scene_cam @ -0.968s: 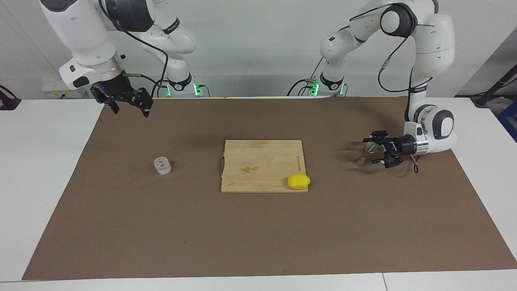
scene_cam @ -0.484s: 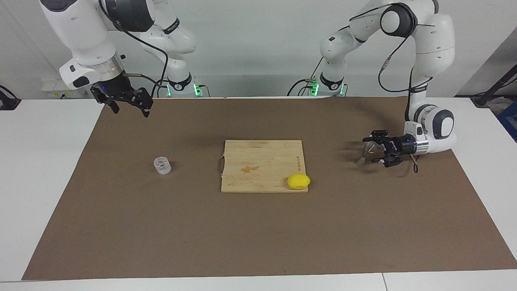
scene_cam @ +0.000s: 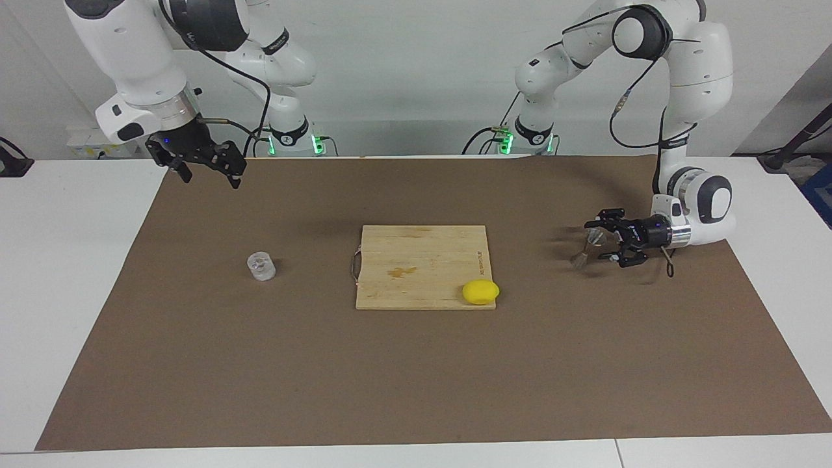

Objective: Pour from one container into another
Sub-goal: 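Close the left gripper on the metal cup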

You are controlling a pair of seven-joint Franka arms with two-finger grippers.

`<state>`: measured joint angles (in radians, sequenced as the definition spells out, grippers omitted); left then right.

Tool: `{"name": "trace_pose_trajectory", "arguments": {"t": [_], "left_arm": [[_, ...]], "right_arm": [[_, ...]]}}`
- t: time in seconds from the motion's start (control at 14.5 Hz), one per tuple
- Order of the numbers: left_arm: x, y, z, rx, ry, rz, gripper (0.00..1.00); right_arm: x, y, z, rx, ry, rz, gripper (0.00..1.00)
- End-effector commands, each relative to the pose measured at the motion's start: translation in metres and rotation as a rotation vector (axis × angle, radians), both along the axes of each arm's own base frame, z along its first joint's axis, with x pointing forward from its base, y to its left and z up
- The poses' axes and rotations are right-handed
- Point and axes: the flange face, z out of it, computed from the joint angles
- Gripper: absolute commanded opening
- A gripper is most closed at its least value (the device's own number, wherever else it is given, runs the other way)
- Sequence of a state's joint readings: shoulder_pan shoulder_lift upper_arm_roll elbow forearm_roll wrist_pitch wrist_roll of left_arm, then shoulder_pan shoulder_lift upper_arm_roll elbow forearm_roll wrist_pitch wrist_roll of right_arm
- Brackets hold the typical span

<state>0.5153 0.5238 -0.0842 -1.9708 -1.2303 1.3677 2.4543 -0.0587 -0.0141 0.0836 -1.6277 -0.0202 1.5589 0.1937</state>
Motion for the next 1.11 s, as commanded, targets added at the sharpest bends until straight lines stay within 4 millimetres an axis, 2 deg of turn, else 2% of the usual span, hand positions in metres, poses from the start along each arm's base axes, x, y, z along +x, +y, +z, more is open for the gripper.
{"name": "trace_pose_trajectory", "arguments": {"t": [0.0,0.07,0.28,0.48,0.69,0.76,0.97,1.04], "left_arm": [[-0.007,-0.003,0.004,0.001,-0.032,0.005,0.61],[-0.006,-0.004,0.004,0.002,-0.032,0.004,0.53],[-0.006,-0.003,0.005,0.001,-0.035,0.005,0.14],[-0.003,-0.003,0.008,0.001,-0.043,-0.001,0.11],[0.0,-0.008,0.012,-0.005,-0.052,-0.01,0.0],[0.001,-0.01,0.018,-0.006,-0.059,-0.015,0.0],[0.006,-0.025,0.036,0.001,-0.085,-0.04,0.0],[0.01,-0.039,0.042,0.004,-0.094,-0.065,0.0]], "right_arm": [[-0.001,-0.002,0.001,0.005,0.008,0.007,1.0],[-0.001,-0.002,0.001,0.005,0.008,0.007,1.0],[-0.001,-0.002,0.002,0.006,0.007,0.007,1.0],[-0.001,-0.002,0.001,0.005,0.008,0.007,1.0],[-0.001,-0.002,0.001,0.005,0.008,0.007,1.0],[-0.001,-0.002,0.001,0.005,0.008,0.007,1.0],[-0.001,-0.002,0.001,0.005,0.008,0.007,1.0],[-0.001,-0.002,0.001,0.007,0.009,0.007,1.0]]}}
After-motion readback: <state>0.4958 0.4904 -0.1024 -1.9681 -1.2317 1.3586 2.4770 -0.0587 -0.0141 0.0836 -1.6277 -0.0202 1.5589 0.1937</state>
